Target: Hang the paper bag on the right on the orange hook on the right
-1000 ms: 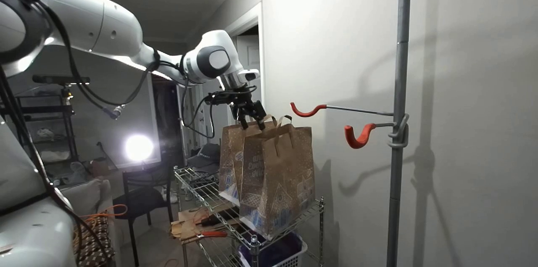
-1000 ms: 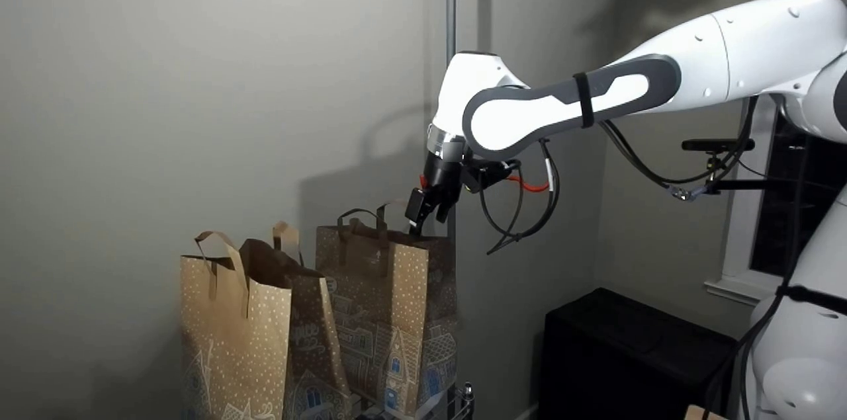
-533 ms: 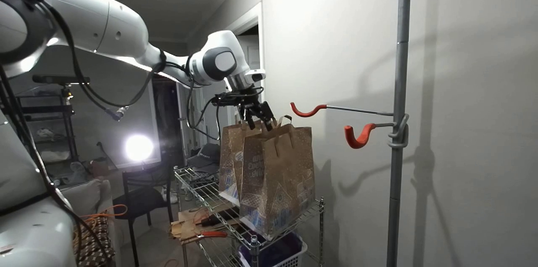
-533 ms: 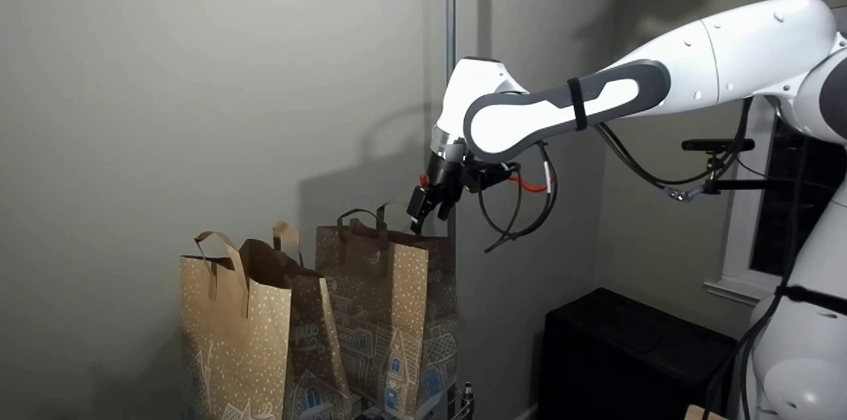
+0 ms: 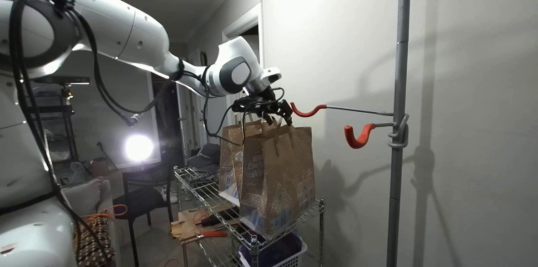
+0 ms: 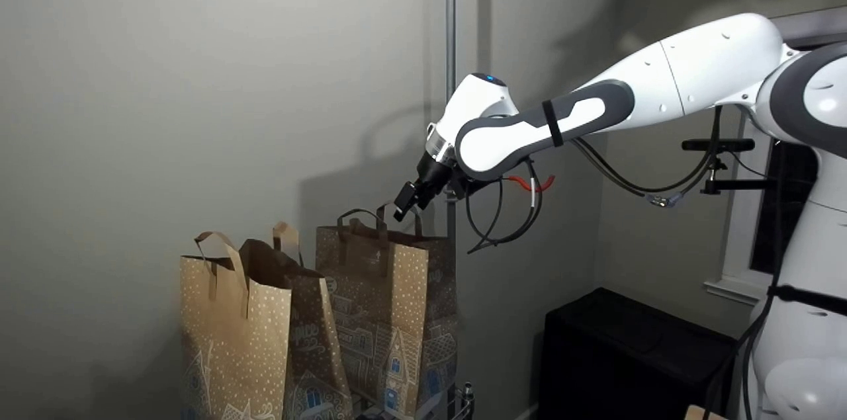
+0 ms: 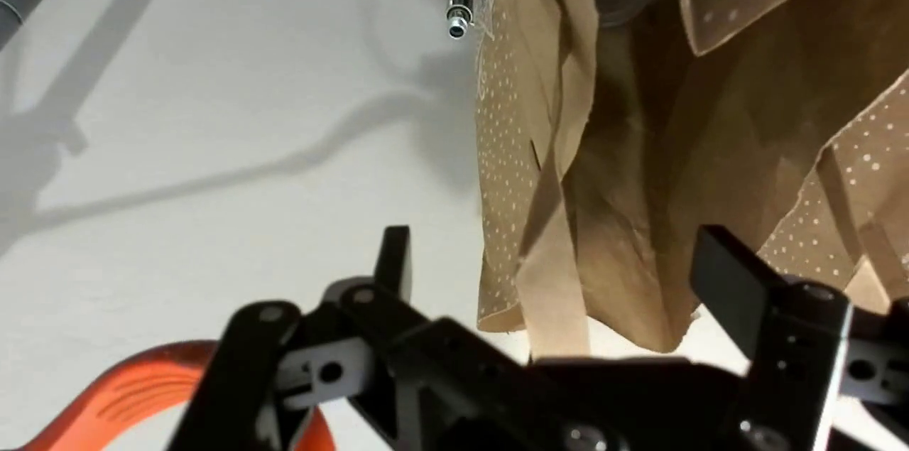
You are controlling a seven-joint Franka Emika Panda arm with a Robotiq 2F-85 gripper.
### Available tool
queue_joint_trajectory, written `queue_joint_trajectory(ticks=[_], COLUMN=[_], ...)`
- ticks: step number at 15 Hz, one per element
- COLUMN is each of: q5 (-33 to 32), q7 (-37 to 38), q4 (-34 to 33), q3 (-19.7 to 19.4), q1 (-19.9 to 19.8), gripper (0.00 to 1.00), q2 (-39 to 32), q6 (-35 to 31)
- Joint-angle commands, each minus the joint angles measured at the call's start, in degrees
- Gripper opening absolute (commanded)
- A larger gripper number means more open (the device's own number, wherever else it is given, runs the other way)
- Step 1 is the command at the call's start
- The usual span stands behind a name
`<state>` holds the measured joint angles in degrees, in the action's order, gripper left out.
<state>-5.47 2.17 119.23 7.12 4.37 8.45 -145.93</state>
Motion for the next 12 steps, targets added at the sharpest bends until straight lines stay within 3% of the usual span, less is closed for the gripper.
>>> queue_joint_trajectory(ticks=[1, 12], q5=[4.35, 19.98], q7=[-5.59, -2.57], q4=[-1.17, -5.35], q3=[-0.48, -1.30], q1=[2.15, 3.26], gripper=[1.00, 1.00], q2=[-2.15, -3.41], q6=[-3.32, -0.59])
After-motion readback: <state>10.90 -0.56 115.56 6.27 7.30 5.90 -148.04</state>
